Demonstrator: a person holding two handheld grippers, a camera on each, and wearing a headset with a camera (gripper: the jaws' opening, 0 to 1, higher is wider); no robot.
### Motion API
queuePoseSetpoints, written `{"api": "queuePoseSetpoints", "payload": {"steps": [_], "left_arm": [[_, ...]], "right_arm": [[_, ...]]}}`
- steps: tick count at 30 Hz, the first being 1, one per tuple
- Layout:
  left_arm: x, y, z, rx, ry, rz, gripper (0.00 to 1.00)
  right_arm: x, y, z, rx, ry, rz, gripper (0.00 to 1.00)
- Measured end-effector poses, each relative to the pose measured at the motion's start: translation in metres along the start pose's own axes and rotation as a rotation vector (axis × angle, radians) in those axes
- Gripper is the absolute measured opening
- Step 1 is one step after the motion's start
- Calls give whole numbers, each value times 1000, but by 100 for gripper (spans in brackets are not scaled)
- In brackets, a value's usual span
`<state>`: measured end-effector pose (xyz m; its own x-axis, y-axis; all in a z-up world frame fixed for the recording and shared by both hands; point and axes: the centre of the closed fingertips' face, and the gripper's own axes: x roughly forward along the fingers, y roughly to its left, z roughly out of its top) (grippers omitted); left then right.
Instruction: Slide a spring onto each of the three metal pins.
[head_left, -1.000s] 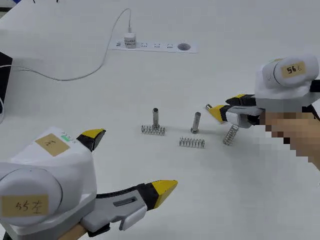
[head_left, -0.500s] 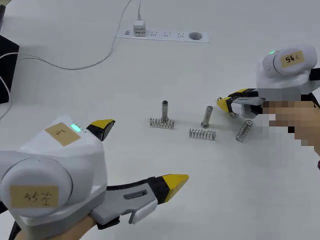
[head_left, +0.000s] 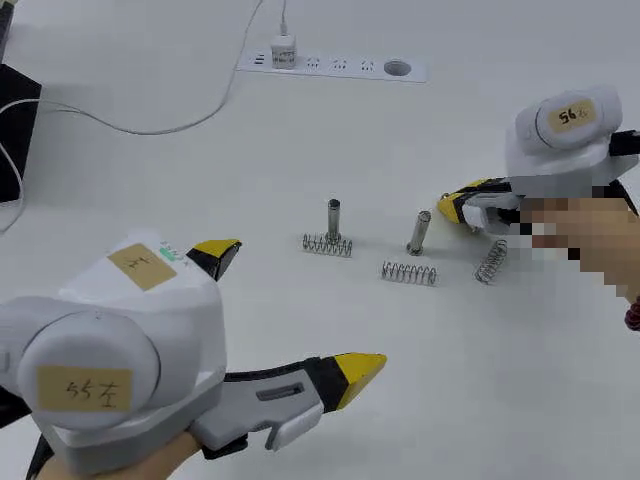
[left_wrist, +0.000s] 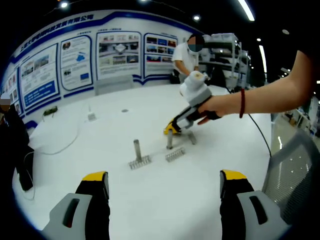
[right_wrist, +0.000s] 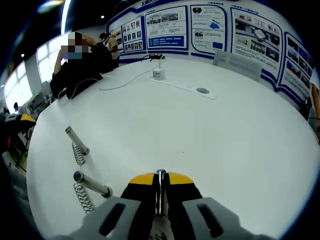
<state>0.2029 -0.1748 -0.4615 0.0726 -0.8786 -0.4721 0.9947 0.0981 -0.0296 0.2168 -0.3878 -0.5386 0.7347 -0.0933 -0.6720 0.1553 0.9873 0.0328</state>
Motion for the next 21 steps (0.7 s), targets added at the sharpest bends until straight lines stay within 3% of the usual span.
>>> {"api": "queuePoseSetpoints", "payload": {"steps": [10,21], "left_arm": [[-2,2,2,-5,-7,11,94],[-6,1,9,5,-20,17,93]], "right_arm": [[-10,3,-2,33,31,7,9],[-31,1,3,25,7,-13,9]]}}
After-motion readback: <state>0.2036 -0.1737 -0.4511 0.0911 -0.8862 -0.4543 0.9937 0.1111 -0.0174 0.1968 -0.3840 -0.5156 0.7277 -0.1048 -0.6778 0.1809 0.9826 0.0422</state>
